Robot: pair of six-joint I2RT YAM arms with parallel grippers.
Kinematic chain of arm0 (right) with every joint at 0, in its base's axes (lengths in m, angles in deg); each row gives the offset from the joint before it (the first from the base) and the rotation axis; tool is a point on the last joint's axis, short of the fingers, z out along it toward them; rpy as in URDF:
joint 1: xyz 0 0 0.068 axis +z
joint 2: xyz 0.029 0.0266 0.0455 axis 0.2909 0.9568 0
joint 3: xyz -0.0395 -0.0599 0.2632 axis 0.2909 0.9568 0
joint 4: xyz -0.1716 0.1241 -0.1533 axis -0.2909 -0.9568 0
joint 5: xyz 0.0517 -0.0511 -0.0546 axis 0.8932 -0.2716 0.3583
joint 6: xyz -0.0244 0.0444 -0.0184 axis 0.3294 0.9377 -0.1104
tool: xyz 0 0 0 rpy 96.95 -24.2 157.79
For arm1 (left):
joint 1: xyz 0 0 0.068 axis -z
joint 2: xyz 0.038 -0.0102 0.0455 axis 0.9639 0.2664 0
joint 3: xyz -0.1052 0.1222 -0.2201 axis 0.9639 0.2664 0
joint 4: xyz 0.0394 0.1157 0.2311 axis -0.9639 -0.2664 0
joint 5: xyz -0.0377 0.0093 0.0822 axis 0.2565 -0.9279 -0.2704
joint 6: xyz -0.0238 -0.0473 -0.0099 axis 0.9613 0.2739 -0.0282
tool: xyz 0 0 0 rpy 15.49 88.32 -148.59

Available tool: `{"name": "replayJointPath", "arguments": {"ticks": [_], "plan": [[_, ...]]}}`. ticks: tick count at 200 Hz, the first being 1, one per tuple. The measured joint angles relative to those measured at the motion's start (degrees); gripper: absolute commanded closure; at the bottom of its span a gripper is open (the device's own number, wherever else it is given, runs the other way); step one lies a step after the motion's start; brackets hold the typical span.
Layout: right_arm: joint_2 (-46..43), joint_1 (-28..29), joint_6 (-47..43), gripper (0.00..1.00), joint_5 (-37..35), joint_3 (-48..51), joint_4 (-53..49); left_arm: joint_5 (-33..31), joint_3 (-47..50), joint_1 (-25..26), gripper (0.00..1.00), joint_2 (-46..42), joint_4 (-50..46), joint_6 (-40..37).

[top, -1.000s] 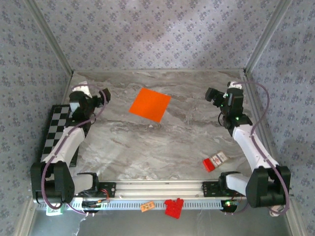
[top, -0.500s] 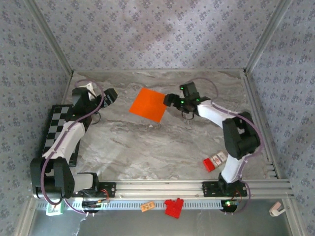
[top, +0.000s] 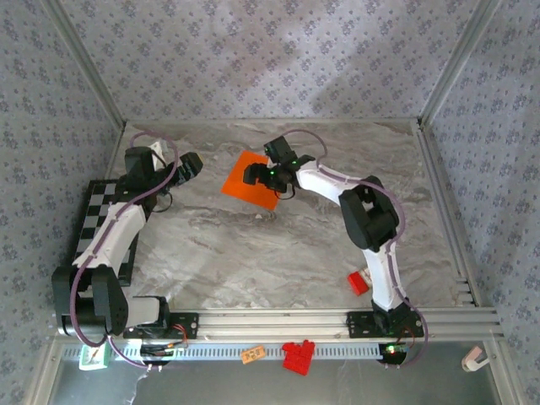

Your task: Fold a paper plane with a square sheet of paper (pick it up from the middle)

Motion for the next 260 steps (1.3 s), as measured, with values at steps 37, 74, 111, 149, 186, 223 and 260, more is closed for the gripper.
{"name": "replayJointPath", "arguments": {"ticks": [37, 74, 111, 149, 186, 223, 260], "plan": [[5.2, 0.9, -0.2, 0.14, -0.8, -5.5, -5.3, 0.6, -0.4, 0.0, 0.0, 0.0, -0.2, -0.6], [5.8, 1.7, -1.9, 0.13, -1.2, -6.4, -8.8, 1.8, -0.4, 0.0, 0.0, 0.0, -0.2, -0.6], [2.8, 3.8, -4.9, 0.13, -2.3, -1.6, -9.0, 3.6, -0.8, 0.2, 0.0, 1.8, -0.2, -0.5], [-8.1, 8.8, -6.6, 0.13, -2.3, 14.3, -9.0, 4.9, -2.0, 1.7, 0.0, 4.8, -1.5, -0.6], [-16.1, 13.2, -7.2, 0.14, -2.2, 24.5, -9.3, 4.7, -4.0, 4.7, 0.01, 8.3, -3.5, -0.5], [-25.2, 12.7, -6.8, 0.12, -5.9, 28.0, -6.2, 2.2, -8.3, 10.0, 0.01, 12.5, -10.3, -1.1], [-36.0, 8.9, -2.4, 0.09, -13.0, 33.6, -1.2, -2.5, -12.0, 18.6, 0.01, 15.5, -19.2, -3.1]]}}
